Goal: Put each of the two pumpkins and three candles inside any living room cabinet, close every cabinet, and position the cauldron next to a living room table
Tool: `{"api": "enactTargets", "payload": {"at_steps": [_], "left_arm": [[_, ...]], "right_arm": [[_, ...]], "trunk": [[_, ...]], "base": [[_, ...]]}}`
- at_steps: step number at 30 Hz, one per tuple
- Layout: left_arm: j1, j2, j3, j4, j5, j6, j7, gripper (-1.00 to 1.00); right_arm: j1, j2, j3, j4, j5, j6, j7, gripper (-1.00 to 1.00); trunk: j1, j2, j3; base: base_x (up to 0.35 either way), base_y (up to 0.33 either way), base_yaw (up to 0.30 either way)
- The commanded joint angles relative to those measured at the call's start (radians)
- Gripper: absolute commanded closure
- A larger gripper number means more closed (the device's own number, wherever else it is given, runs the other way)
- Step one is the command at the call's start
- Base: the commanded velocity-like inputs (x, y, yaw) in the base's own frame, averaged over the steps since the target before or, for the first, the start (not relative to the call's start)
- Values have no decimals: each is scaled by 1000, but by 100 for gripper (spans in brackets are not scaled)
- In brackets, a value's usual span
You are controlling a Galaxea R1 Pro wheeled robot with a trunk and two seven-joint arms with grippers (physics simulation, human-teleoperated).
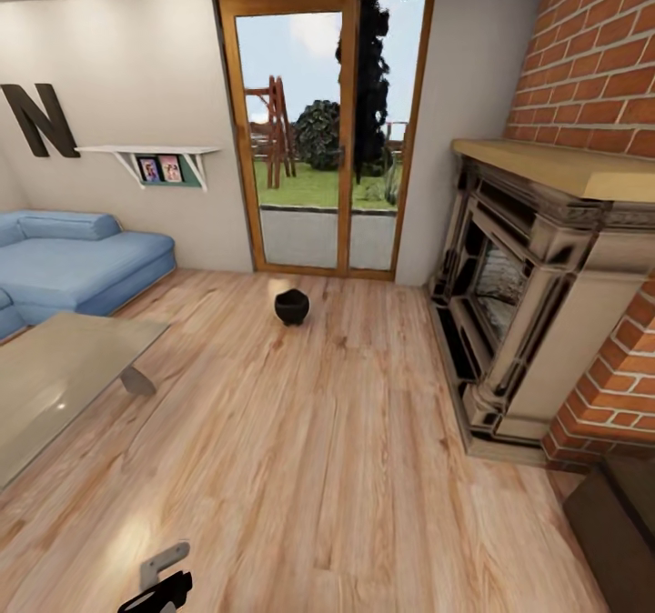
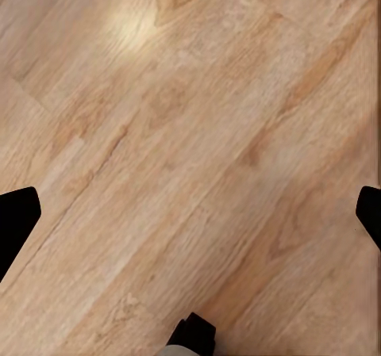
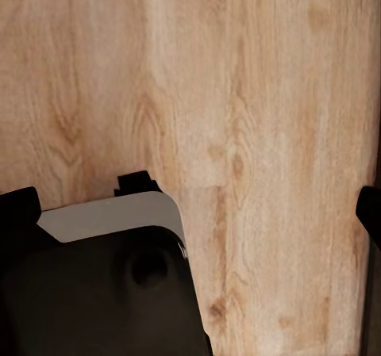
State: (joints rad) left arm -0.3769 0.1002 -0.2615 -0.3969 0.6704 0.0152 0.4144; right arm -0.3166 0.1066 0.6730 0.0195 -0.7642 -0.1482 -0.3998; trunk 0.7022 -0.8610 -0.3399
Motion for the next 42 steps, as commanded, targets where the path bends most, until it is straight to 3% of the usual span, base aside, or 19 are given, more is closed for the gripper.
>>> {"api": "enactTargets", "payload": {"at_steps": [1,42], "left_arm": [[0,1,-8,-2,7,2,7,-100],[0,1,-8,-2,6,2,7,-100]], "right_arm": [[-1,1,8,2,-10,-5,-1,-100],[-1,1,8,3,-10,-5,-1,-100]], "trunk": [[1,-1,-1],[1,-1,-1]], "base": [[332,0,0],[332,0,0]]}}
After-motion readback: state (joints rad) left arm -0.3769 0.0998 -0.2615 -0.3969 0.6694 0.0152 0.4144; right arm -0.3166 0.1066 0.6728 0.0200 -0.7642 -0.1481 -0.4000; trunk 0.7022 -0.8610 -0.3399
